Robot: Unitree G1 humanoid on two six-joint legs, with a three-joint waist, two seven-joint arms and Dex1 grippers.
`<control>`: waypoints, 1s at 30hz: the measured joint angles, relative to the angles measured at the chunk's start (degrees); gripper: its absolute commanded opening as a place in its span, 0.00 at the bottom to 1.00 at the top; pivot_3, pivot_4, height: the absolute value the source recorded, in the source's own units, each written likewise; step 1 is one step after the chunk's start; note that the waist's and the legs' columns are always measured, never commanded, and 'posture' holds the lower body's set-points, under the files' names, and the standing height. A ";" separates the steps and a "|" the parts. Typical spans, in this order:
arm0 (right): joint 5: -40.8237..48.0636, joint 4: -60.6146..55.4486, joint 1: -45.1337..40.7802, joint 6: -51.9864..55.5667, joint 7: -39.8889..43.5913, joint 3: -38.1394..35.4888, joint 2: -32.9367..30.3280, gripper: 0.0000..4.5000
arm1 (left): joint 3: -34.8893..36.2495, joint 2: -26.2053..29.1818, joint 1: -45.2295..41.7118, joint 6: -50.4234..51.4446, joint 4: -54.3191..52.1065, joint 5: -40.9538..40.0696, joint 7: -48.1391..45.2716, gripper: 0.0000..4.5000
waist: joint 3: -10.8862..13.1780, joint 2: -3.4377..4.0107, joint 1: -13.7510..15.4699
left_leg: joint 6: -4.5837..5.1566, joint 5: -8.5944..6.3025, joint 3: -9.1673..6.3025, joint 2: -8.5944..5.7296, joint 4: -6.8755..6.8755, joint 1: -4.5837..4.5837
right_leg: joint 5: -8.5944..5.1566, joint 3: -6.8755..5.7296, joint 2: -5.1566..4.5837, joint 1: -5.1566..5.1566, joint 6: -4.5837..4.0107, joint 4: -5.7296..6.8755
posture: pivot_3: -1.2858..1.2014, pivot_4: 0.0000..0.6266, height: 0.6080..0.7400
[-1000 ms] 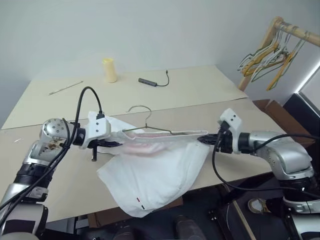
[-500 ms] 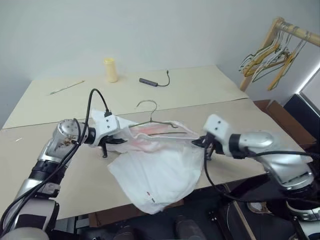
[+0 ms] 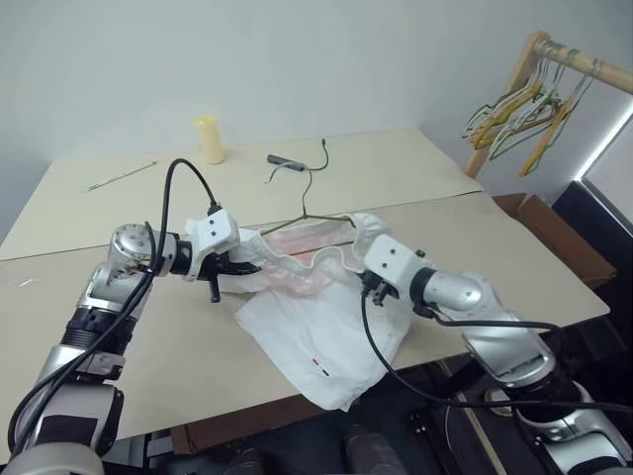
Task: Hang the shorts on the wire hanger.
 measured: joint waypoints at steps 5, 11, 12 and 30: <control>9.91 -1.65 1.47 -2.57 13.63 -9.48 -8.63 0.97 | 0.00 1.15 -0.36 -0.53 0.29 0.04 -1.20 0.00 | 0.00 0.00 0.00 | 0.00 0.00 -0.05 0.00 0.00 0.06 | 0.00 -0.02 0.01 0.06 0.00 0.00 | 0.44 0.00 1.00; 14.98 9.06 -10.73 -7.26 23.78 -16.15 -12.71 0.97 | -0.60 2.54 -1.26 -4.40 1.14 0.35 -5.32 0.00 | 0.00 0.00 -0.49 | 0.00 0.00 0.08 0.04 -0.02 0.44 | 0.02 -0.02 0.04 0.41 -0.05 -0.04 | 0.43 0.00 1.00; 13.64 12.63 -13.30 -9.55 25.60 -14.49 -12.98 0.97 | -0.68 2.55 -1.61 -5.10 1.56 0.62 -5.81 0.00 | 0.00 0.01 -0.49 | 0.00 0.00 0.19 0.04 -0.03 0.52 | 0.02 -0.03 0.04 0.48 -0.05 -0.06 | 0.43 0.00 1.00; 0.20 36.59 -28.47 -19.44 39.28 4.09 -1.56 0.45 | -2.74 0.20 -5.27 -7.65 3.32 2.21 -8.33 0.00 | 0.01 0.02 0.00 | 0.00 -0.01 0.22 0.03 -0.06 0.37 | 0.01 0.02 0.02 0.34 -0.03 -0.02 | 0.45 0.00 1.00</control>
